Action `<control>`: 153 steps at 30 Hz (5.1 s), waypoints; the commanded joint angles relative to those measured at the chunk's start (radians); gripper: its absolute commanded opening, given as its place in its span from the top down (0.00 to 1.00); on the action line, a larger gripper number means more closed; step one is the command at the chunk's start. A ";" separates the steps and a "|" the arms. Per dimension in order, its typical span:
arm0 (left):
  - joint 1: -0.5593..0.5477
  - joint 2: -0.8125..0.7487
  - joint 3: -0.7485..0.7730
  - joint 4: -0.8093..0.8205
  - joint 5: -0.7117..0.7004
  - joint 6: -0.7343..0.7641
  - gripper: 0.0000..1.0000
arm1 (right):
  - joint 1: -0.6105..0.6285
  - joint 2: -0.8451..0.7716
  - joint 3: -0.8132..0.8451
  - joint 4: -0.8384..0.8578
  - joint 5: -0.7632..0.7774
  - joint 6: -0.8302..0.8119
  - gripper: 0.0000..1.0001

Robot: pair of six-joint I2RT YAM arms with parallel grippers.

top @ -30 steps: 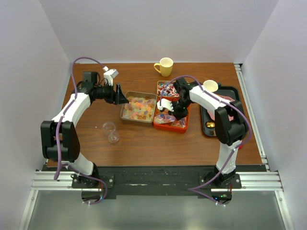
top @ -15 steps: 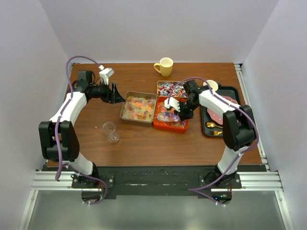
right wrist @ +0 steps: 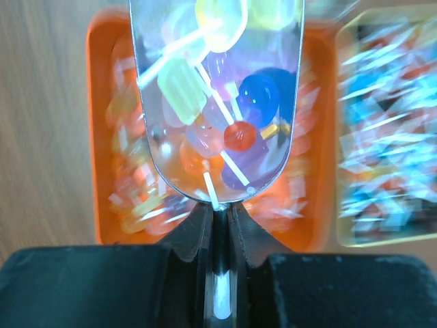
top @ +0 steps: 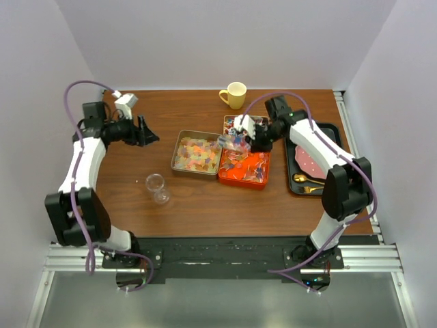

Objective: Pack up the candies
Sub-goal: Scoop the fake candies from the storage box, then move the packing bottle to the center of the board, then place the fake candies in the packing bottle, then scoop the fake candies from the storage box.

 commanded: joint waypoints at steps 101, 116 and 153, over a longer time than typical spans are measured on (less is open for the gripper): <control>0.085 -0.467 -0.500 0.221 -0.293 0.055 0.33 | 0.703 0.340 0.768 -0.651 0.881 -0.268 1.00; 0.086 -0.471 -0.506 0.235 -0.273 0.043 0.33 | 0.726 0.321 0.761 -0.642 0.945 -0.269 1.00; -0.067 -0.310 -0.379 0.236 0.344 -0.017 1.00 | 0.622 0.289 0.892 -0.607 0.493 0.036 1.00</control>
